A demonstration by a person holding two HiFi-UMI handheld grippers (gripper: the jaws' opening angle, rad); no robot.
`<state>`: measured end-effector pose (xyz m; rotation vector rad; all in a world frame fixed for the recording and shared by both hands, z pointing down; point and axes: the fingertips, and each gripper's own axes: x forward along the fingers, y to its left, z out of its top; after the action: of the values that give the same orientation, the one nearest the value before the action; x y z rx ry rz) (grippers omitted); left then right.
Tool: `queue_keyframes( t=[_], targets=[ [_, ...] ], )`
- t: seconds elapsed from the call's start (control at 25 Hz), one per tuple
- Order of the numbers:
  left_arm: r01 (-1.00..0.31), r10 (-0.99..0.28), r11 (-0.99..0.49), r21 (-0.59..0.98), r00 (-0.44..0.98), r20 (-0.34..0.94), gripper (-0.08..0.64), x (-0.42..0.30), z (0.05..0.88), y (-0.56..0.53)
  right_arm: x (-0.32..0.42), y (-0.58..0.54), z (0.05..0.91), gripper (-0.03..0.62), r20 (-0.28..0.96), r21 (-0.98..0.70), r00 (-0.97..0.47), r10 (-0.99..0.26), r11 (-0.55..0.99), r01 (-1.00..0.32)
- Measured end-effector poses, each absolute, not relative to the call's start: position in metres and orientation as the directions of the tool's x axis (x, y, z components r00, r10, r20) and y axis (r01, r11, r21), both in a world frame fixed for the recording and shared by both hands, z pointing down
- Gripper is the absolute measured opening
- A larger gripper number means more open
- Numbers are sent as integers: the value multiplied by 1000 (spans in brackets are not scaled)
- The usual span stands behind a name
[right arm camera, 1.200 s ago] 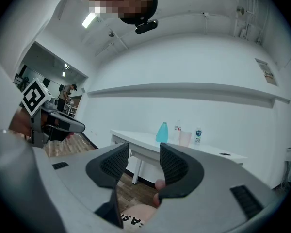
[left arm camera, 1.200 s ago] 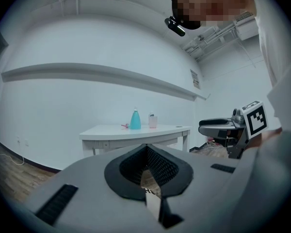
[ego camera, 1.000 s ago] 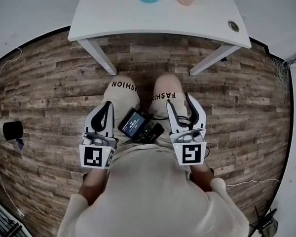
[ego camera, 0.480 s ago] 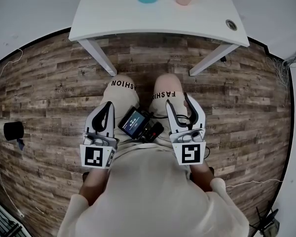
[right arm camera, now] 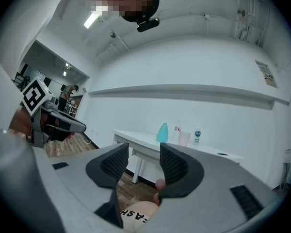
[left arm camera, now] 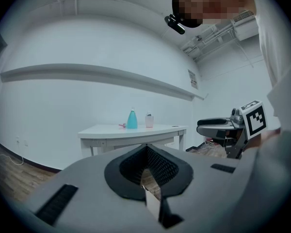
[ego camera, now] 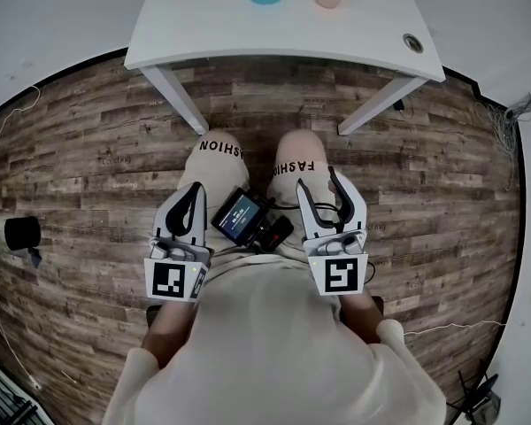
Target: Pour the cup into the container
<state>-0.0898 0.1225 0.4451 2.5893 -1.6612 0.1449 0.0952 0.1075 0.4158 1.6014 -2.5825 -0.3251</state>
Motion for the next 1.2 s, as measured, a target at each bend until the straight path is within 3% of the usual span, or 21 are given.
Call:
queue_keyframes(
  t=[1.2],
  targets=[
    [-898, -892, -440, 4, 437, 115, 9, -89, 450, 120, 81, 110, 422, 207, -17, 239, -467, -884, 450, -861]
  ],
)
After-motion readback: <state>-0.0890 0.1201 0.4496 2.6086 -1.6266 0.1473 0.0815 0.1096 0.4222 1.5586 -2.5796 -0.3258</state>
